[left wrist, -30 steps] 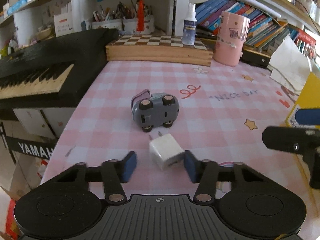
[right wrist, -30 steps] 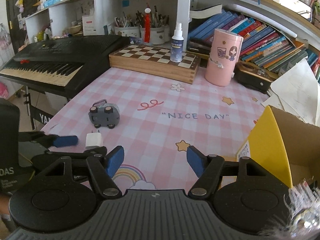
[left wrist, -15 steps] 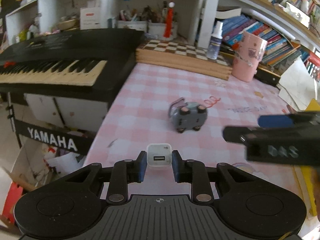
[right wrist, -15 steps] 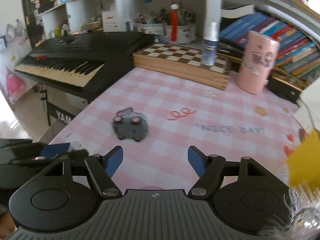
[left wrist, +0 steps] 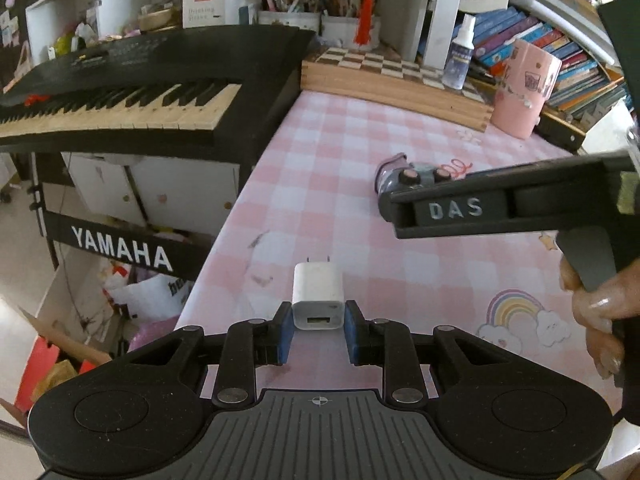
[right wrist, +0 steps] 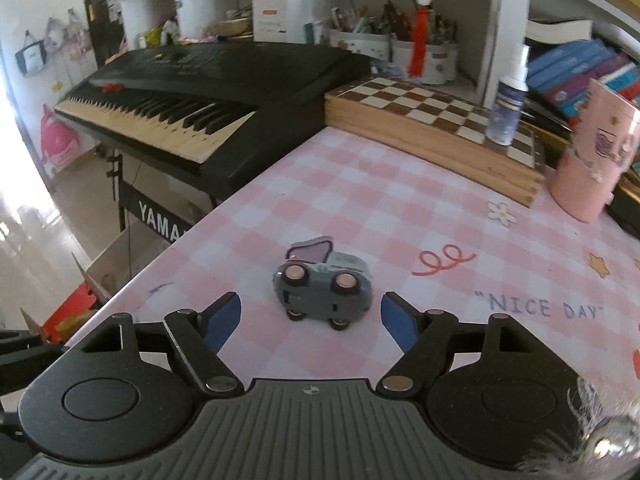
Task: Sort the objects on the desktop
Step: 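Grasp the white charger with the left tool while the right tool grasps the gray toy car, then lift and carry the charger and toy car over the yellow box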
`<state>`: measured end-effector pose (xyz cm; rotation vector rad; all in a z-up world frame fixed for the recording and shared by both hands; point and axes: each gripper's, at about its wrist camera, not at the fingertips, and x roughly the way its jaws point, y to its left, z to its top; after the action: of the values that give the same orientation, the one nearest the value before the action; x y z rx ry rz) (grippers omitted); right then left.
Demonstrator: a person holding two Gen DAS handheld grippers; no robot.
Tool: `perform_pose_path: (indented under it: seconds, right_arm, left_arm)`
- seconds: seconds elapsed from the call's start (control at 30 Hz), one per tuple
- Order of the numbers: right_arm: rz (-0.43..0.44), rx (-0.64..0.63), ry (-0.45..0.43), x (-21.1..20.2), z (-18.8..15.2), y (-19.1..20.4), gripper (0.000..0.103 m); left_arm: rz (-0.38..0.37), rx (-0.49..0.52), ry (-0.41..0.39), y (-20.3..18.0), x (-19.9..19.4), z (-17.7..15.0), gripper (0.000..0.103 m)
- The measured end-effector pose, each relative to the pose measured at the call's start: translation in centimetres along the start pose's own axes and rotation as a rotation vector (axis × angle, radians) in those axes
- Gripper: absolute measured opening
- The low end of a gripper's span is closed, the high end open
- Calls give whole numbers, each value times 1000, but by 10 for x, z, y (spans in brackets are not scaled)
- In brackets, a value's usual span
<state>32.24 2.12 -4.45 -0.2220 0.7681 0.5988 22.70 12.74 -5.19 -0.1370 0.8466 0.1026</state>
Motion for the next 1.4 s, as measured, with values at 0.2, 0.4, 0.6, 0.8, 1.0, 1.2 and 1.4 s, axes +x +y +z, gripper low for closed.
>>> perform_pose_path:
  seconds: [0.2, 0.4, 0.6, 0.8, 1.0, 1.2, 1.4]
  right_arm:
    - [-26, -27, 4, 16, 5, 2, 83]
    - [-42, -4, 29, 35, 11, -4, 83]
    - [-24, 23, 65, 44, 10, -9, 80]
    - [-17, 4, 63, 43, 8, -10, 60]
    - [-29, 51, 14, 13, 8, -22, 60]
    - [-56, 118, -39, -39, 5, -36, 60]
    - [-77, 133, -94, -95, -10, -36, 60]
  left_arm:
    - [14, 24, -2, -4, 4, 3, 28]
    - [32, 49, -1, -9, 9, 8, 33]
    - [40, 49, -4, -9, 13, 11, 29]
    - [20, 49, -2, -9, 14, 13, 25]
    - [-86, -62, -25, -2, -3, 21, 25]
    - [-200, -191, -81, 7, -31, 29, 25]
    - [-289, -226, -140, 11, -67, 29, 25]
